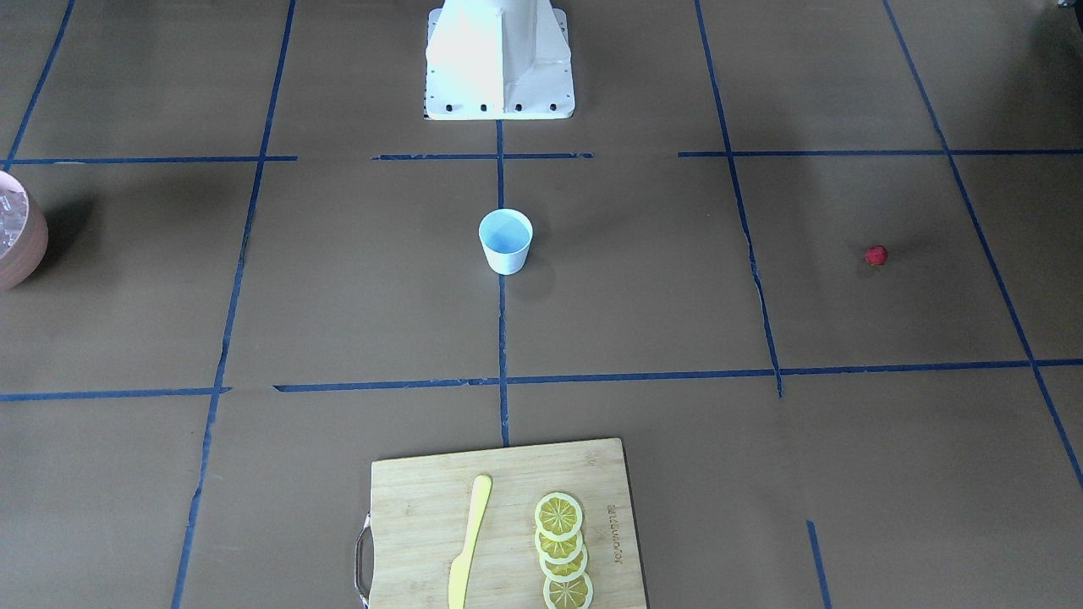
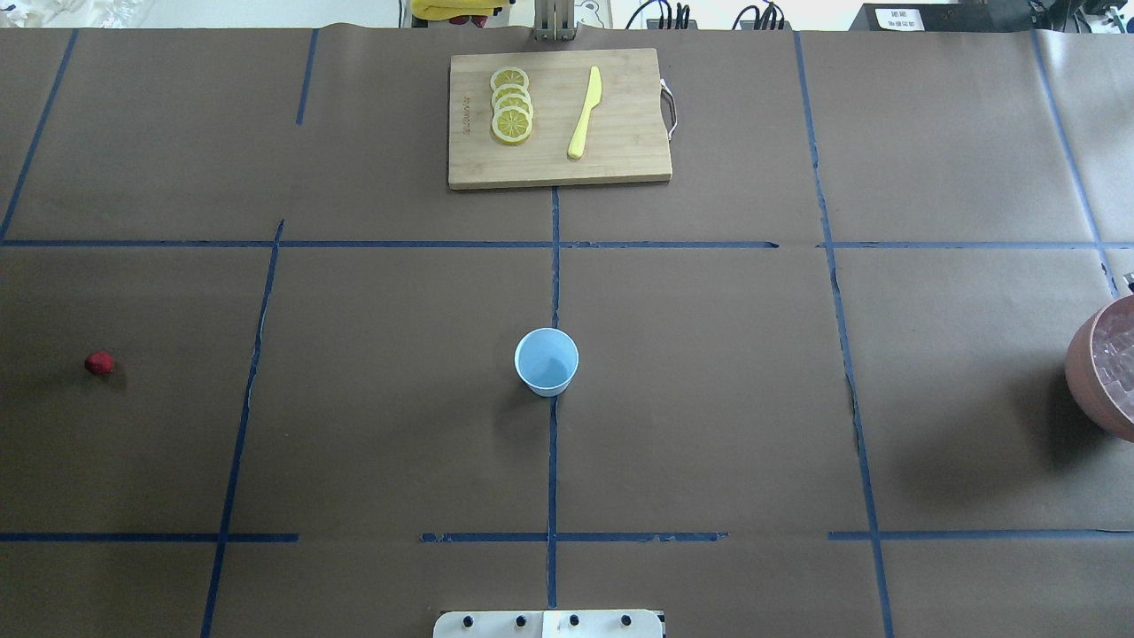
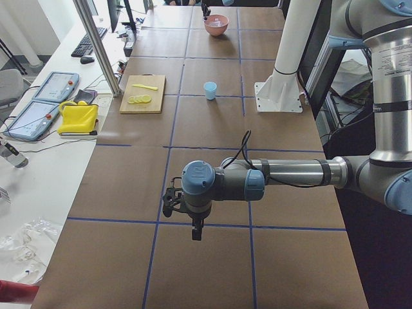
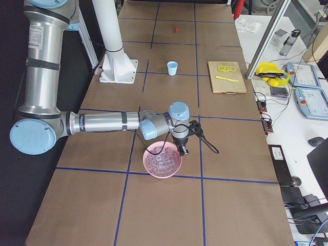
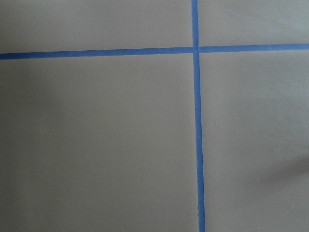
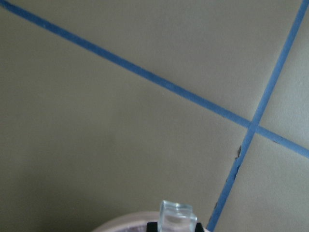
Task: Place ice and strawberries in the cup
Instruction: 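Grasp a clear ice cube from the pink bowl with the right gripper, then carry the ice cube with the right gripper over the light-blue cup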
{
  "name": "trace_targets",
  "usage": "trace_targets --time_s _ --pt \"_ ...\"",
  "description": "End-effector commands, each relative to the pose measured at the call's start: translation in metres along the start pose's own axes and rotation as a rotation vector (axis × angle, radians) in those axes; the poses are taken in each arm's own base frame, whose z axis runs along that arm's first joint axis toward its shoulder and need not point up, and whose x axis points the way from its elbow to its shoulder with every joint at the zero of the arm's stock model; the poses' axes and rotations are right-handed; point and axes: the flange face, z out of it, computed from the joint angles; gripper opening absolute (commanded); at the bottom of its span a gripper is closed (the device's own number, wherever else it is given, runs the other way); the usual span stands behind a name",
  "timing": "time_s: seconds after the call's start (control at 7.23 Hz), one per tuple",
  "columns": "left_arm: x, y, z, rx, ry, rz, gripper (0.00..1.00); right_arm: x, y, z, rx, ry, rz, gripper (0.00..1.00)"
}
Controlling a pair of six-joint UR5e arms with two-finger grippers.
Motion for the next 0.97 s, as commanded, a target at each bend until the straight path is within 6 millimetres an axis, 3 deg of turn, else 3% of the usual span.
trace_targets --time_s 0.0,0.14,0.41,0.55,0.83 --pt "-0.001 0.001 0.001 -0.002 0.0 -0.002 1.0 -0.049 -0.048 -0.036 0.078 -0.084 0.137 0.0" --pt "-0.001 0.001 0.001 -0.001 0.0 -0.001 1.0 -0.092 -0.059 -0.033 0.071 -0.115 0.128 0.0" --pt "0.0 0.001 0.002 -0.003 0.0 0.003 1.0 -0.213 -0.128 -0.02 0.061 -0.162 0.199 0.01" --pt "0.0 0.001 0.002 -0.003 0.0 0.003 1.0 -0.284 -0.16 -0.019 0.042 -0.145 0.227 0.01" --pt "0.001 0.001 0.002 -0.005 0.002 0.005 1.0 -0.412 -0.186 -0.014 0.017 -0.111 0.295 0.01"
